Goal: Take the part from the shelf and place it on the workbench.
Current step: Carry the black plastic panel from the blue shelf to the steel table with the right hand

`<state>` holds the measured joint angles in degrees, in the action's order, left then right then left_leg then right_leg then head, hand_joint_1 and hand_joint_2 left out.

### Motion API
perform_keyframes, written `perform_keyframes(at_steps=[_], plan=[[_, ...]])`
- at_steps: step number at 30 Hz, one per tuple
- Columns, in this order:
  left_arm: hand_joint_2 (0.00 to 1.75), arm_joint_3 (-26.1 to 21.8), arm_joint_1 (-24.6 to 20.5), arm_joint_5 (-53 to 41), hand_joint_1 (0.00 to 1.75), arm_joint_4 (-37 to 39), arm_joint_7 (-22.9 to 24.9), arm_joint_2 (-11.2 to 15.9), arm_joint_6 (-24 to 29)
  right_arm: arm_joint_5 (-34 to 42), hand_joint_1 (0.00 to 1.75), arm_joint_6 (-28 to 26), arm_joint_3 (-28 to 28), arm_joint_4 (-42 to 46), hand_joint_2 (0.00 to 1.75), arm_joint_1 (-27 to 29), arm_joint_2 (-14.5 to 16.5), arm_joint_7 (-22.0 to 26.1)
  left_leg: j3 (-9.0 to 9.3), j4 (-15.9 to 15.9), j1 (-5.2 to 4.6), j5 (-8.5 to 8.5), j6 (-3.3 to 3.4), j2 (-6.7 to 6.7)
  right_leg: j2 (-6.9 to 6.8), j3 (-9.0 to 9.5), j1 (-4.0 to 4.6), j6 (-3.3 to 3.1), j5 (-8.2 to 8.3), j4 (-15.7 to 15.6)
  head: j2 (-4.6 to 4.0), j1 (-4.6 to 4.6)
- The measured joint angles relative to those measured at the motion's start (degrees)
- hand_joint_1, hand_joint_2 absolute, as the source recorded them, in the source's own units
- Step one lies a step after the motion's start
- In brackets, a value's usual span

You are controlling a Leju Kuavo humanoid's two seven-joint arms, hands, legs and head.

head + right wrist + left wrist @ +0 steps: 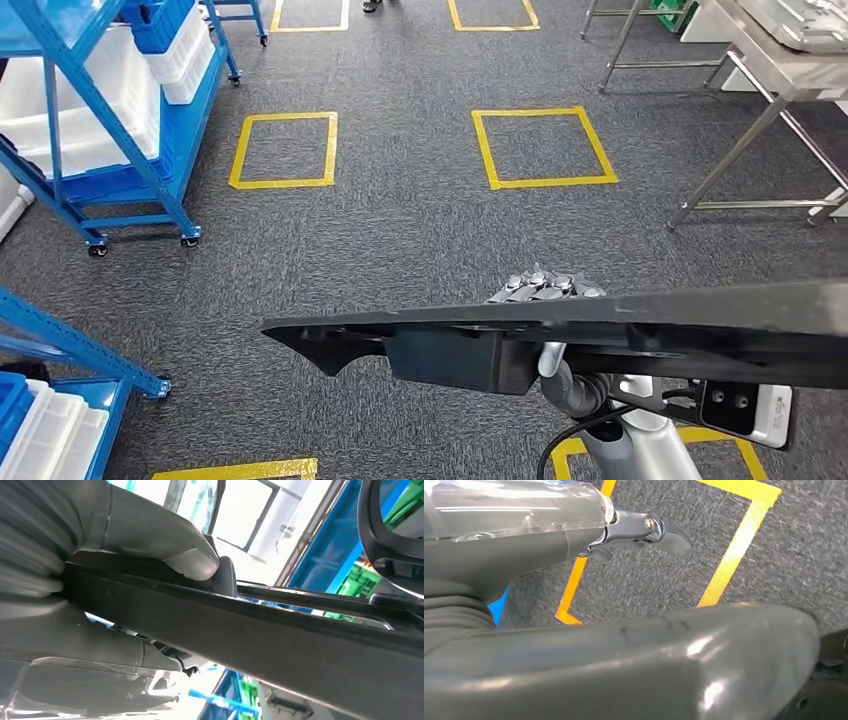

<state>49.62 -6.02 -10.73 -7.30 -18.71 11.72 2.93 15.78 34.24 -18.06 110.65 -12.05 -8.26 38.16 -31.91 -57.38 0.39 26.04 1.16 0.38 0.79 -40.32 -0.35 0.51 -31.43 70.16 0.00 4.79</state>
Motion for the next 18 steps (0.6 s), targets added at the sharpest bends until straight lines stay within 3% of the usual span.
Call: perform_keyframes(at_steps=[2, 3, 5, 7, 8, 10, 11, 13, 14, 16, 17, 18], plan=[[0.00, 0.02, 0.16, -0.02, 0.00, 0.00, 0.04, -0.07, 0.15, -0.03, 1.75, 0.07, -0.11, -0.20, 1.75, 0.08, 0.07, -0.34, -0.07, -0.04, -0.12, 0.08, 0.03, 1.43, -0.36, -2.08, -0.25, 0.23, -1.11, 4.36, 0.00, 0.00], [0.00, 0.02, 0.16, -0.04, 0.00, 0.00, -0.05, -0.12, 0.17, -0.04, 1.75, 0.09, -0.17, -0.35, 1.75, 0.05, 0.11, -0.44, -0.07, -0.06, -0.13, 0.14, -0.02, 2.12, -0.58, -1.52, -0.33, 0.28, -0.09, 3.40, 0.00, 0.00], [0.00, 0.02, 0.09, -0.07, 0.00, 0.00, -0.29, -0.25, 0.17, 0.01, 1.75, 0.13, -0.30, -0.59, 1.75, -0.16, 0.19, -0.51, 0.12, -0.08, -0.17, 0.32, -0.26, 3.37, -2.14, 2.41, -0.33, 0.12, 3.32, -3.79, 0.00, 0.00], [0.00, 0.03, 0.07, -0.06, 0.00, 0.00, -0.54, -0.33, 0.16, 0.19, 1.75, 0.20, -0.44, -0.72, 1.75, -0.47, 0.25, -0.45, 0.33, -0.19, -0.43, 0.59, -0.76, 4.37, -3.99, 5.71, 0.12, -0.38, 5.14, -10.06, 0.00, 0.00], [0.00, 0.04, 0.06, -0.05, 0.00, 0.00, -0.67, -0.35, 0.14, 0.33, 1.75, 0.25, -0.48, -0.78, 1.75, -0.55, 0.25, -0.39, 0.42, -0.22, -0.53, 0.70, -1.06, 4.84, -4.33, 6.24, 0.37, -0.65, 5.21, -11.28, 0.00, 0.00], [0.00, 0.09, -0.05, -0.06, 0.00, 0.00, -0.84, -0.39, 0.14, 0.57, 1.75, 0.36, -0.49, -0.89, 1.75, -0.50, 0.25, -0.28, 0.64, -0.13, -0.58, 0.85, -1.73, 5.79, -3.14, 6.16, 0.53, -1.25, 5.34, -11.54, 0.00, 0.00], [0.00, 0.13, -0.14, -0.07, 0.00, 0.00, -0.86, -0.42, 0.20, 0.61, 1.75, 0.38, -0.49, -0.92, 1.75, -0.42, 0.26, -0.26, 0.68, -0.35, -0.45, 1.17, -2.10, 5.38, -2.53, 6.22, 0.43, -1.56, 5.50, -11.78, 0.00, 0.00], [0.00, 0.22, -0.23, -0.06, 0.00, 0.00, -0.83, -0.45, 0.46, 0.40, 1.75, 0.06, -0.49, -0.92, 1.75, -0.24, 0.45, -0.26, -0.52, -3.45, -0.18, 3.39, -2.64, 2.89, -1.42, 6.42, 0.14, -2.21, 5.83, -12.23, 0.00, 0.00], [0.00, 0.28, -0.17, -0.05, 0.00, 0.00, -0.78, -0.46, 0.60, 0.19, 1.75, -0.22, -0.50, -0.92, 1.75, -0.10, 0.65, -0.26, -1.96, -6.67, -0.04, 5.19, -2.78, 1.36, -0.89, 6.44, 0.13, -2.41, 5.90, -12.30, 0.00, 0.00], [0.00, 0.39, 0.12, -0.06, 0.00, 0.00, -0.59, -0.51, 0.85, -0.18, 1.75, -0.73, -0.51, -0.94, 1.75, 0.38, 1.08, -0.28, -5.54, -14.14, -0.01, 8.30, -2.89, 0.26, 0.46, 6.39, 0.24, -2.64, 5.92, -12.22, 0.00, 0.00], [0.00, 0.43, 0.28, -0.07, 0.00, 0.00, -0.49, -0.54, 0.97, -0.27, 1.75, -0.87, -0.51, -0.94, 1.75, 0.69, 1.19, -0.28, -6.65, -16.19, -0.01, 8.53, -2.90, 0.15, 1.23, 6.38, 0.30, -2.68, 5.92, -12.15, 0.00, 0.00], [0.00, 0.46, 0.39, -0.07, 0.00, 0.00, -0.37, -0.57, 1.09, -0.31, 1.75, -0.99, -0.51, -0.94, 1.75, 0.98, 1.25, -0.28, -6.78, -16.09, -0.01, 7.61, -2.85, 0.09, 2.05, 6.38, 0.34, -2.68, 5.91, -12.03, 0.00, 0.00]])
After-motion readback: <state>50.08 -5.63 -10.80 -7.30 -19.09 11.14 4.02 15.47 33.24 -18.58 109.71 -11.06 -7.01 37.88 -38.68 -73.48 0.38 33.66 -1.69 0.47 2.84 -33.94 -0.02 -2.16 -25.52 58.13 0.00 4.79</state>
